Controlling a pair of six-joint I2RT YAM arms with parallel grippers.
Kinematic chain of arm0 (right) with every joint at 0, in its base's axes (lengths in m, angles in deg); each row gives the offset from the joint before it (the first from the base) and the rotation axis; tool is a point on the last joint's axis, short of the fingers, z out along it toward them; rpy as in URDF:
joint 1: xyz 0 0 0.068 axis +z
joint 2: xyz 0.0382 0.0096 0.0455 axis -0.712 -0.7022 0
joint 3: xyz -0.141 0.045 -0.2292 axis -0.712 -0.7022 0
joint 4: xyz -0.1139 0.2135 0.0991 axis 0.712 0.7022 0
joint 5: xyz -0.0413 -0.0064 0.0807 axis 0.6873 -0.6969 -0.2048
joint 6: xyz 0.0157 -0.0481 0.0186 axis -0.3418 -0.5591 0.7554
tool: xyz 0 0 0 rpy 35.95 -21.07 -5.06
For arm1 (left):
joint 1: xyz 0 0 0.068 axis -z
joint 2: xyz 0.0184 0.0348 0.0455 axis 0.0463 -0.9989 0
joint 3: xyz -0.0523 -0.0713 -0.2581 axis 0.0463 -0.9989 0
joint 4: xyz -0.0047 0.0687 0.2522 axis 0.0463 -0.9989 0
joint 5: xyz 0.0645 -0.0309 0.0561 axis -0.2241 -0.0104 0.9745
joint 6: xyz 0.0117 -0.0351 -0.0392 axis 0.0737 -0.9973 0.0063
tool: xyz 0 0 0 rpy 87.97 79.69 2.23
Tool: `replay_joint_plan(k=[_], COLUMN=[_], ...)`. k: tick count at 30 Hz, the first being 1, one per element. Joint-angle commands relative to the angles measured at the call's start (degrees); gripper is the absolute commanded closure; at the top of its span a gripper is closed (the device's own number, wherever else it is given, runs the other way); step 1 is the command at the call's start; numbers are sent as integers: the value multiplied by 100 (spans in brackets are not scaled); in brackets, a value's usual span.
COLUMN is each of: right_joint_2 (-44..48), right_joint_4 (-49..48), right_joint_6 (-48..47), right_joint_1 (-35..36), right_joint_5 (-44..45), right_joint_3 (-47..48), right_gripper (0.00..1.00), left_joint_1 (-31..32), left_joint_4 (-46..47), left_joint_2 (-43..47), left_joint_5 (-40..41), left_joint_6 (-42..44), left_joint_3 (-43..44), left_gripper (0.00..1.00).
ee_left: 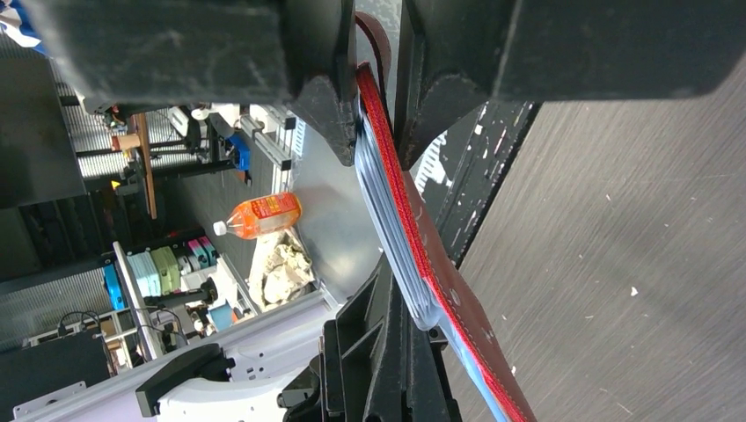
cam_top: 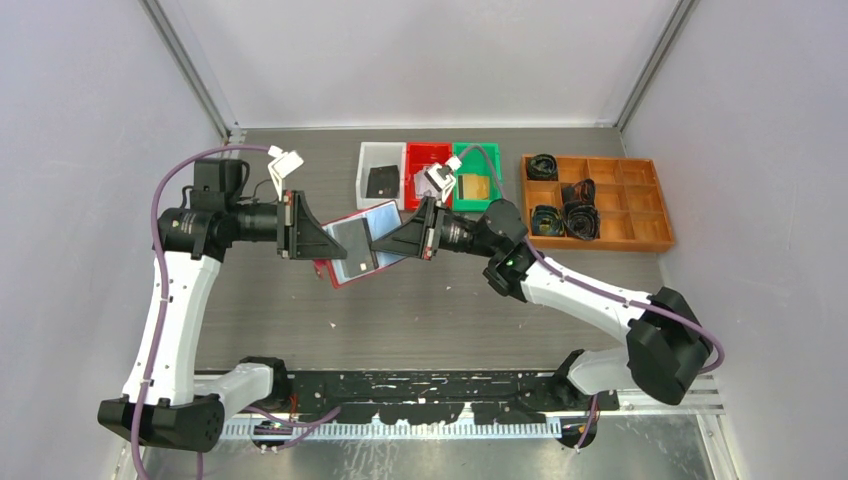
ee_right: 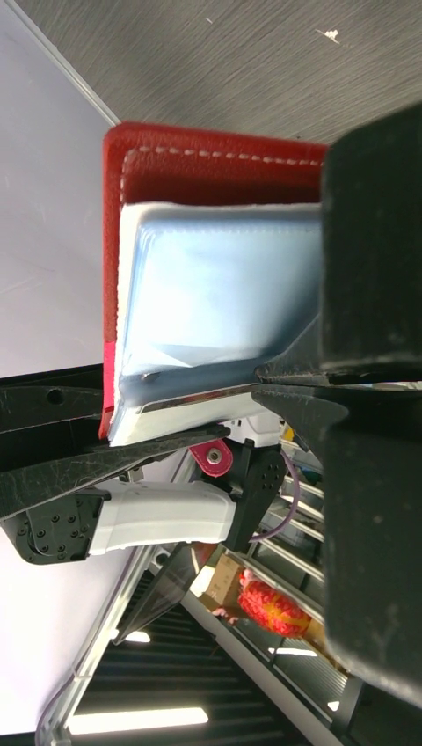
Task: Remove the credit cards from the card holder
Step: Remove the credit card from the card holder.
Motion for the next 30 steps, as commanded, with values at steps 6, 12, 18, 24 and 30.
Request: replay_joint_plan(k=[6, 12, 18, 24, 30], right_joint_2=[208, -202, -653, -581, -432], right_joint_4=[-64, -1350, -2348, -2419, -2182], right_joint_6=[-57, 845, 1530, 1561, 1350], right_joint_1=[-44, 21, 51, 54, 38], right_joint_5=[246, -105, -230, -368, -466], right_joint_3=[-164, -2, 249, 264, 147], right_gripper=[99, 72, 63, 78, 97], left_joint_1=[65, 61, 68, 69, 67], left_joint_4=[340, 411, 408, 165, 107], left_joint_2=[261, 275, 282, 265, 224], left_joint_5=[-821, -724, -540, -199, -46], left_joint_6=[-228, -244, -221, 65, 154], left_joint_3=[117, 73, 98, 188, 253], left_gripper=[100, 100, 100, 100, 100])
